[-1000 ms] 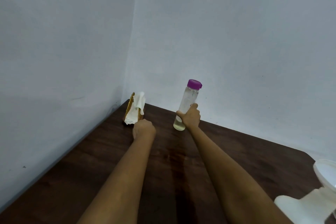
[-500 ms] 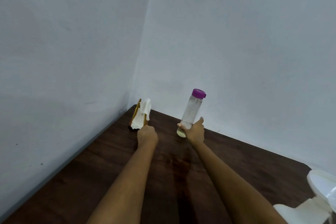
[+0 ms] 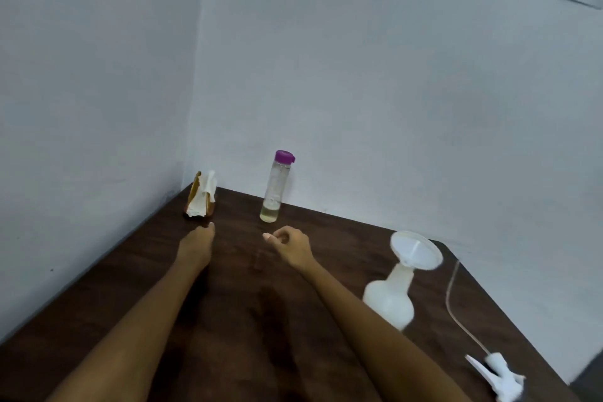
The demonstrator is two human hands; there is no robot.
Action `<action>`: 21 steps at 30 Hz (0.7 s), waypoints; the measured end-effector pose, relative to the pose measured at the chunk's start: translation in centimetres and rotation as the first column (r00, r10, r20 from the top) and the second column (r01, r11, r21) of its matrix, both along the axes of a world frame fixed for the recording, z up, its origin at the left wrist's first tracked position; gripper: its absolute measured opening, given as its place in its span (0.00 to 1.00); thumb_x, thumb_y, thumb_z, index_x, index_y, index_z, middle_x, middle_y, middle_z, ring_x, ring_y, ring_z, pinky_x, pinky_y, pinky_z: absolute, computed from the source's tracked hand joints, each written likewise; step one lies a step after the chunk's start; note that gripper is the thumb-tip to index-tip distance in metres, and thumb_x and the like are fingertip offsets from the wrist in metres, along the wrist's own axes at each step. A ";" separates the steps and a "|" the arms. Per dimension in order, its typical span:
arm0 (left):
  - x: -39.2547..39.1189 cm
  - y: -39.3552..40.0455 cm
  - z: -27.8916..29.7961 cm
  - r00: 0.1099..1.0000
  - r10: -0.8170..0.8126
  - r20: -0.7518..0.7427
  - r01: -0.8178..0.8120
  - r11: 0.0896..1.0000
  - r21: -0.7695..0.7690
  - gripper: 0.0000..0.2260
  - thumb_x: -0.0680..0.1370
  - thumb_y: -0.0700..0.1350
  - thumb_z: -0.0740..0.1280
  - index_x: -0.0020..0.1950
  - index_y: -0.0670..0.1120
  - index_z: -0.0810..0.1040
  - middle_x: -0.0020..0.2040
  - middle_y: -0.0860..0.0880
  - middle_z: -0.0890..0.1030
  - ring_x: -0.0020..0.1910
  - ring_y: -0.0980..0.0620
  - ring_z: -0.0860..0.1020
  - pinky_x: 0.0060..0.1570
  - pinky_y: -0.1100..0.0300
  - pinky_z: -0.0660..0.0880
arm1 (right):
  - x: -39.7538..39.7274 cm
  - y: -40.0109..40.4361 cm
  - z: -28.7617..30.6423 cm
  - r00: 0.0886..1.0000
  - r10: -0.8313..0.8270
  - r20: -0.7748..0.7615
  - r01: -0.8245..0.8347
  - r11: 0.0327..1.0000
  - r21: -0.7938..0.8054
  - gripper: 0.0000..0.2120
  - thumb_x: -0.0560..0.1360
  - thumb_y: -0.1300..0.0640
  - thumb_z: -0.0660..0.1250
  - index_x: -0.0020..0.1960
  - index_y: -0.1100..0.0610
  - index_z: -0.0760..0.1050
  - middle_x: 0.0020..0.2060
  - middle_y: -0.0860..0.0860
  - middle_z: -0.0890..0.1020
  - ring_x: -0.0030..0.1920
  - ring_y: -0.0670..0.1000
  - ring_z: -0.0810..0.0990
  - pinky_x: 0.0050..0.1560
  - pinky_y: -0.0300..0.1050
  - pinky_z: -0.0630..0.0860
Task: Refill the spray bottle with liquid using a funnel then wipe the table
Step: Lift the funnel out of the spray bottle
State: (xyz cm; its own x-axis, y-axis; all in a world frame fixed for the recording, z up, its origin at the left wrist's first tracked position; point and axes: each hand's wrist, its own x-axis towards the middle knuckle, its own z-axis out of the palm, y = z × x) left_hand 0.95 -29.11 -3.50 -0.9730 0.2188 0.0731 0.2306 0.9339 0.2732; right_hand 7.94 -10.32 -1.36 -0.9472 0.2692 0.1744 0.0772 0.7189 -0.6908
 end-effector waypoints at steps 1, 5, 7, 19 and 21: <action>1.1 0.2 0.1 1.000 -0.004 -0.027 0.004 1.000 0.008 0.28 0.79 0.38 0.63 0.76 0.44 0.57 0.66 0.43 0.73 0.63 0.47 0.75 0.59 0.58 0.74 | 1.0 -0.2 0.6 1.000 0.030 -0.008 -0.029 0.999 0.012 0.19 0.74 0.45 0.68 0.52 0.60 0.79 0.48 0.55 0.84 0.43 0.45 0.76 0.40 0.33 0.69; 5.3 1.3 0.8 0.999 -0.039 -0.038 0.040 0.998 0.040 0.17 0.78 0.40 0.63 0.68 0.43 0.70 0.61 0.45 0.77 0.58 0.48 0.77 0.55 0.57 0.75 | 4.9 -1.0 4.7 0.989 0.126 -0.079 -0.121 0.991 0.061 0.16 0.74 0.48 0.68 0.50 0.61 0.80 0.46 0.57 0.84 0.41 0.46 0.78 0.43 0.38 0.72; 7.4 2.2 1.7 0.997 -0.059 -0.040 0.061 0.997 0.042 0.14 0.78 0.42 0.64 0.64 0.43 0.73 0.59 0.45 0.78 0.56 0.49 0.78 0.53 0.58 0.75 | 7.1 -0.9 7.1 0.977 0.140 -0.159 -0.123 0.986 0.116 0.13 0.74 0.51 0.68 0.49 0.62 0.80 0.45 0.58 0.84 0.40 0.46 0.78 0.43 0.39 0.73; 18.3 10.6 4.2 0.959 -0.276 -0.062 0.275 0.961 -0.023 0.15 0.78 0.44 0.65 0.64 0.44 0.73 0.61 0.46 0.78 0.61 0.47 0.77 0.59 0.55 0.74 | 19.6 7.3 10.0 0.959 -0.190 -0.209 0.276 0.478 0.834 0.12 0.80 0.50 0.59 0.44 0.58 0.64 0.27 0.49 0.63 0.35 0.53 0.72 0.27 0.40 0.55; 19.3 12.0 4.3 0.948 -0.313 -0.061 0.313 0.950 -0.014 0.16 0.78 0.43 0.65 0.65 0.44 0.73 0.61 0.46 0.78 0.61 0.47 0.77 0.59 0.56 0.74 | 20.5 8.6 9.7 0.958 -0.218 -0.185 0.270 0.482 0.834 0.11 0.81 0.52 0.57 0.43 0.58 0.66 0.29 0.51 0.67 0.35 0.52 0.72 0.29 0.40 0.59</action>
